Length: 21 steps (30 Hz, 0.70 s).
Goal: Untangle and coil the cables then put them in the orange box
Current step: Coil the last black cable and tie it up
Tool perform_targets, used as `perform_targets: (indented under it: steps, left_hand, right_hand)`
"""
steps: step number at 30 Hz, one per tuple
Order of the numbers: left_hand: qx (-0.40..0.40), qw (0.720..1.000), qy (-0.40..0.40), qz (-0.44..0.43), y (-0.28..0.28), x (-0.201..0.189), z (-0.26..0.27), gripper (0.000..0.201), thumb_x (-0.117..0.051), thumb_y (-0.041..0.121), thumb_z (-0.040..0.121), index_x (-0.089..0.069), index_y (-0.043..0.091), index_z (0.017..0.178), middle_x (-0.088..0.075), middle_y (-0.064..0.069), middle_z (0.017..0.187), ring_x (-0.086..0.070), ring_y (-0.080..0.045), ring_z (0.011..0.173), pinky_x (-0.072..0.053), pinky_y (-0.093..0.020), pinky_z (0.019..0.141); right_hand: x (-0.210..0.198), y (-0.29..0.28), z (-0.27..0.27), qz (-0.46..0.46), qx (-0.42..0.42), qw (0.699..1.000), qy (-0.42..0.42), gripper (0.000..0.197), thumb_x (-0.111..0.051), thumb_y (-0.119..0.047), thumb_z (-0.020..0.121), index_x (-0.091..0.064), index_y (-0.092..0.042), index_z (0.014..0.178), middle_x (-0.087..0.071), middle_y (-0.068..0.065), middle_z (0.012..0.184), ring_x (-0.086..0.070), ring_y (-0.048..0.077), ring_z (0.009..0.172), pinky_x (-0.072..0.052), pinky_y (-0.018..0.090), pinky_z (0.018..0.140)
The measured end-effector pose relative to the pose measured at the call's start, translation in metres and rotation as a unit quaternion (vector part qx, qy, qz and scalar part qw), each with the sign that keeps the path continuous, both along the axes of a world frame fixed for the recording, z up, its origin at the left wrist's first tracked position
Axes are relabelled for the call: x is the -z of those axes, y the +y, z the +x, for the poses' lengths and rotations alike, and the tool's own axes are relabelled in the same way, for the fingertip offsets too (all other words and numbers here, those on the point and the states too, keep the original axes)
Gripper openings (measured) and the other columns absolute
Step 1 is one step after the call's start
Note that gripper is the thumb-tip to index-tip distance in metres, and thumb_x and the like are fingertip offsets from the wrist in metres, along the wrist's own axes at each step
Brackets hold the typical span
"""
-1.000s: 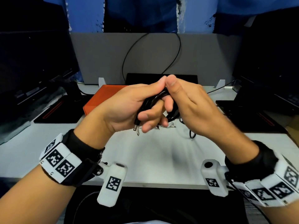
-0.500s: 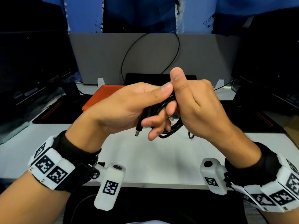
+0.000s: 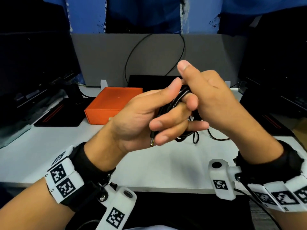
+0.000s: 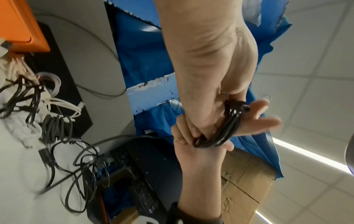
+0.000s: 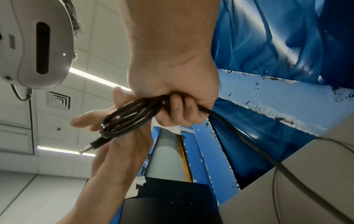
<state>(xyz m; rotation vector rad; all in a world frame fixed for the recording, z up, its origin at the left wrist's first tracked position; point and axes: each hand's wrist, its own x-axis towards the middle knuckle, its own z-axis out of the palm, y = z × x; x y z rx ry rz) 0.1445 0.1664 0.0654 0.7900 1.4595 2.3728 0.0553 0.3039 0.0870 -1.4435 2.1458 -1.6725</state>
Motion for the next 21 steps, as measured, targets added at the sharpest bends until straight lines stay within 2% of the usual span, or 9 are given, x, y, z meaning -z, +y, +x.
perform_targets:
  steps: [3,6,7,9,11,14,16,18,21]
  left_hand:
    - [0.013,0.998,-0.025,0.053,0.003,0.000,-0.004,0.035,-0.038,0.031,0.106,-0.059,0.011,0.088,-0.032,0.007,0.047,-0.033,-0.015,0.038,-0.052,-0.027,0.088]
    - [-0.003,0.991,-0.027,0.131,-0.006,-0.009,-0.006,0.038,-0.029,0.031,0.109,-0.055,0.009,0.089,-0.038,0.003,0.048,-0.044,-0.016,0.042,-0.050,-0.028,0.095]
    - [-0.023,0.986,-0.022,0.162,-0.010,-0.013,-0.006,0.039,-0.028,0.031,0.109,-0.054,0.008,0.091,-0.044,0.001,0.050,-0.053,-0.017,0.047,-0.049,-0.030,0.099]
    - [-0.099,0.971,0.000,0.218,-0.020,-0.019,-0.009,0.040,-0.028,0.029,0.110,-0.056,0.006,0.094,-0.055,-0.002,0.057,-0.064,-0.020,0.059,-0.050,-0.033,0.101]
    - [-0.187,0.945,0.027,0.268,-0.030,-0.024,-0.012,0.043,-0.030,0.028,0.112,-0.061,0.004,0.095,-0.062,0.000,0.064,-0.069,-0.018,0.064,-0.055,-0.034,0.094]
    - [-0.329,0.901,0.088,0.270,-0.044,-0.027,-0.017,0.048,-0.031,0.027,0.113,-0.069,0.001,0.099,-0.072,0.001,0.078,-0.073,-0.015,0.075,-0.056,-0.030,0.088]
    - [-0.451,0.865,0.139,0.173,-0.050,-0.025,-0.021,0.041,-0.029,0.026,0.113,-0.059,-0.002,0.119,-0.074,-0.001,0.085,-0.072,-0.016,0.078,-0.054,-0.027,0.084]
    - [-0.566,0.803,0.187,-0.031,-0.051,-0.018,-0.024,0.035,-0.029,0.022,0.113,-0.048,-0.001,0.130,-0.075,0.001,0.091,-0.072,-0.016,0.074,-0.052,-0.023,0.080]
    - [-0.572,0.698,0.235,-0.361,-0.053,-0.001,-0.031,0.034,-0.036,0.022,0.112,-0.045,0.005,0.139,-0.076,0.006,0.093,-0.070,-0.015,0.067,-0.051,-0.023,0.074]
  right_hand:
    - [0.001,0.000,-0.004,0.001,0.011,1.000,-0.003,0.082,-0.038,-0.060,0.104,-0.044,0.016,0.072,-0.040,0.027,0.058,-0.036,0.036,0.052,-0.035,0.050,0.052]
    - [0.005,-0.002,-0.017,0.009,0.023,0.999,-0.043,0.083,-0.030,-0.061,0.106,-0.053,0.017,0.093,-0.042,0.012,0.056,-0.041,0.025,0.054,-0.038,0.032,0.052]
    - [0.006,-0.003,-0.021,0.015,0.030,0.998,-0.045,0.077,-0.030,-0.057,0.107,-0.053,0.014,0.091,-0.042,0.006,0.056,-0.043,0.019,0.051,-0.036,0.025,0.049]
    - [0.011,-0.004,-0.027,0.049,0.043,0.998,0.006,0.056,-0.033,-0.046,0.110,-0.055,-0.003,0.082,-0.046,0.005,0.055,-0.044,0.009,0.041,-0.036,0.021,0.042]
    - [0.020,-0.007,-0.032,0.114,0.033,0.991,0.063,0.033,-0.037,-0.039,0.110,-0.057,-0.017,0.097,-0.051,0.003,0.059,-0.047,0.009,0.037,-0.039,0.024,0.040]
    - [0.036,-0.014,-0.029,0.253,-0.015,0.959,0.129,0.022,-0.039,-0.040,0.109,-0.056,-0.031,0.120,-0.061,-0.017,0.071,-0.057,-0.003,0.055,-0.045,0.026,0.059]
    - [0.041,-0.018,-0.017,0.307,-0.065,0.935,0.165,0.020,-0.040,-0.043,0.109,-0.059,-0.040,0.112,-0.060,-0.028,0.079,-0.056,-0.011,0.072,-0.043,0.026,0.070]
    - [0.039,-0.022,-0.006,0.296,-0.091,0.931,0.195,0.027,-0.042,-0.042,0.109,-0.053,-0.036,0.084,-0.056,-0.021,0.072,-0.053,-0.002,0.071,-0.040,0.028,0.067]
    - [0.029,-0.019,-0.003,0.236,-0.082,0.941,0.227,0.031,-0.052,-0.037,0.106,-0.057,-0.023,0.079,-0.049,-0.008,0.062,-0.047,0.008,0.062,-0.035,0.023,0.059]
